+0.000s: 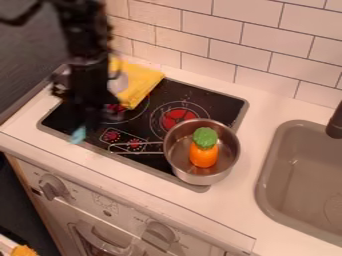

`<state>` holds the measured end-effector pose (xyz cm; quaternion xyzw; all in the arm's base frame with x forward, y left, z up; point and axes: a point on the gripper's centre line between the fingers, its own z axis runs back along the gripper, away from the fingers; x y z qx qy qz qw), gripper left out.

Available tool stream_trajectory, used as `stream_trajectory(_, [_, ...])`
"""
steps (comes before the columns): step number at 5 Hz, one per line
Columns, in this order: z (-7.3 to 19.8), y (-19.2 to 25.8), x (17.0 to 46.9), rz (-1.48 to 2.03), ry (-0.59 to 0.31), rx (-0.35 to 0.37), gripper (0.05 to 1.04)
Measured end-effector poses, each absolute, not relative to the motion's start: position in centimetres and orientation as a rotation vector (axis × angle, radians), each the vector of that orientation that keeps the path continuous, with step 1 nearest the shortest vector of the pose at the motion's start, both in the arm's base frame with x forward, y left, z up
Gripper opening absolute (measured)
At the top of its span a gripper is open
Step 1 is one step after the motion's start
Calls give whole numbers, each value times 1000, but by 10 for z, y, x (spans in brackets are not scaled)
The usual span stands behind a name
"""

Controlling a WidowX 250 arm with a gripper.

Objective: Move the blue spoon to the bottom of the yellow cloth

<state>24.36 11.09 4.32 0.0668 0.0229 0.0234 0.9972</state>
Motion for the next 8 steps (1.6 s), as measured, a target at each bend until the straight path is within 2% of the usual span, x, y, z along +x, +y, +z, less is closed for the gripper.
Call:
stream_trajectory(2, [25, 144, 233, -71, 39, 201, 310])
stream_trajectory(3, [15, 149, 230, -73, 68, 195, 310])
stream_trajectory(4, [15, 152, 229, -42, 65, 193, 374])
stream_trajectory(5, [16, 146, 227, -39, 61, 162, 693])
stream_trajectory(6, [43, 140, 233, -47, -91, 161, 953])
stream_trajectory(7, [69, 135, 234, -61, -188, 154, 1007])
stream_trajectory(8, [80, 128, 231, -66, -187, 130, 1002])
